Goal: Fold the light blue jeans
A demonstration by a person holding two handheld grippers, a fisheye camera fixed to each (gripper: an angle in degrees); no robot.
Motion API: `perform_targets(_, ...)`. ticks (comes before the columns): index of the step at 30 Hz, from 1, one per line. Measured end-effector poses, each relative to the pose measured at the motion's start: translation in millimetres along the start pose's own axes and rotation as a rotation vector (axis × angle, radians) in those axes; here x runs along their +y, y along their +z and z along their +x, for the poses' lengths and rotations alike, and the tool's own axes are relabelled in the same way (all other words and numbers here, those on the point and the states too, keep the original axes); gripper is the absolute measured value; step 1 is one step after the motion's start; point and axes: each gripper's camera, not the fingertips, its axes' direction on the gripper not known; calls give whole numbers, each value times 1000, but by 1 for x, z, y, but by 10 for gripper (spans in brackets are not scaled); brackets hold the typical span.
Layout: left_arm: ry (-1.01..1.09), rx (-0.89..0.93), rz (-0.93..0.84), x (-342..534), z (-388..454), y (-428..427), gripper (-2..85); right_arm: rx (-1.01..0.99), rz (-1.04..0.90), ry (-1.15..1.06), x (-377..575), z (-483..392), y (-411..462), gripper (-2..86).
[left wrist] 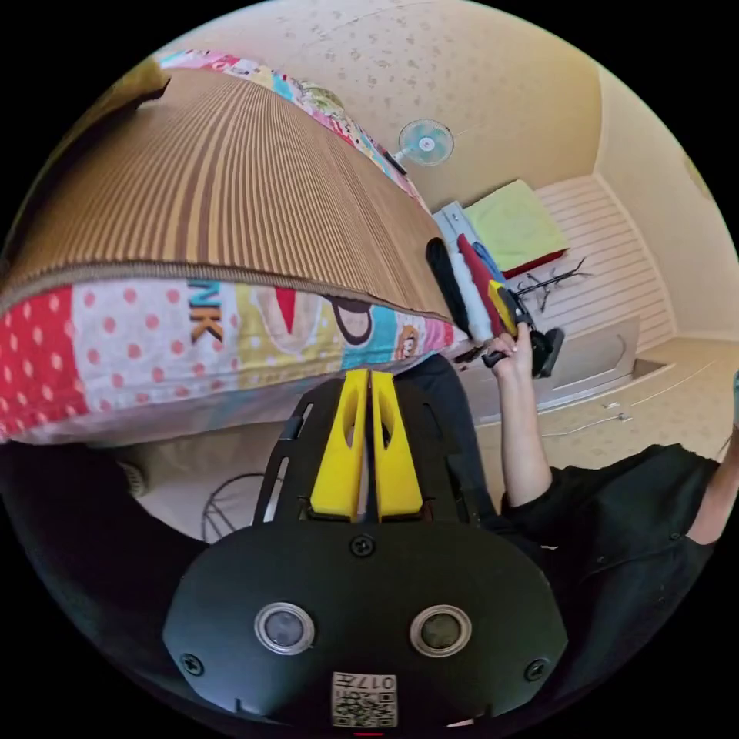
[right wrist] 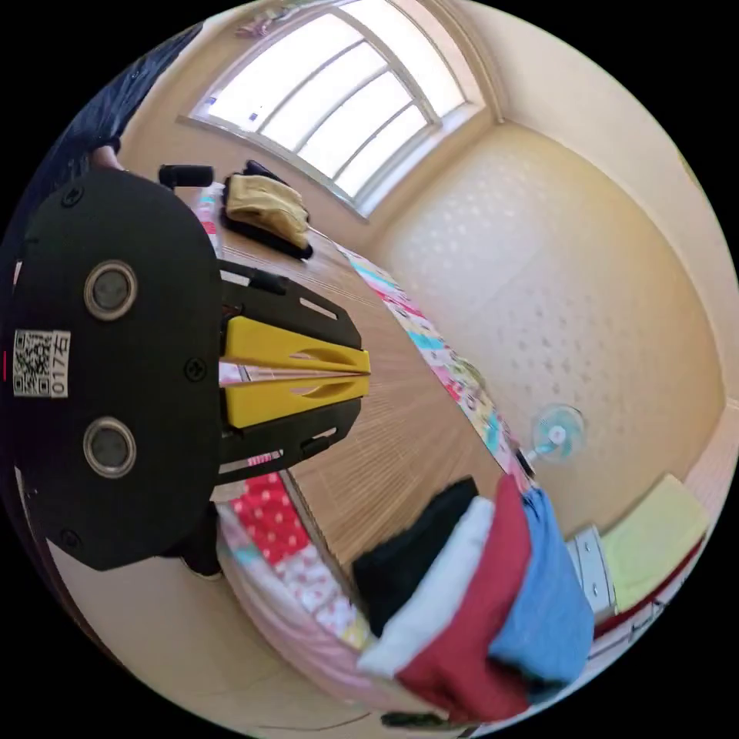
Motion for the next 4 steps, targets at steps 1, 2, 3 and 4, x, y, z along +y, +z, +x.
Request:
perform_targets(1, 75, -198, -47, -6, 21, -9, -9, -42, -178, -90, -5, -25, 53, 4)
perform_targets(2, 147, -412, -130, -11, 40, -10, -9, -60, -286, -150, -4, -40, 80, 4)
perform_targets(3, 175, -515, -175, -13, 47, -9, -9, -71, -486, -276, 3, -68, 129, 4)
perform_targets(4, 213, -725, -250, -13, 59, -6, -7, -40, -655, -390, 20, -91, 171, 4)
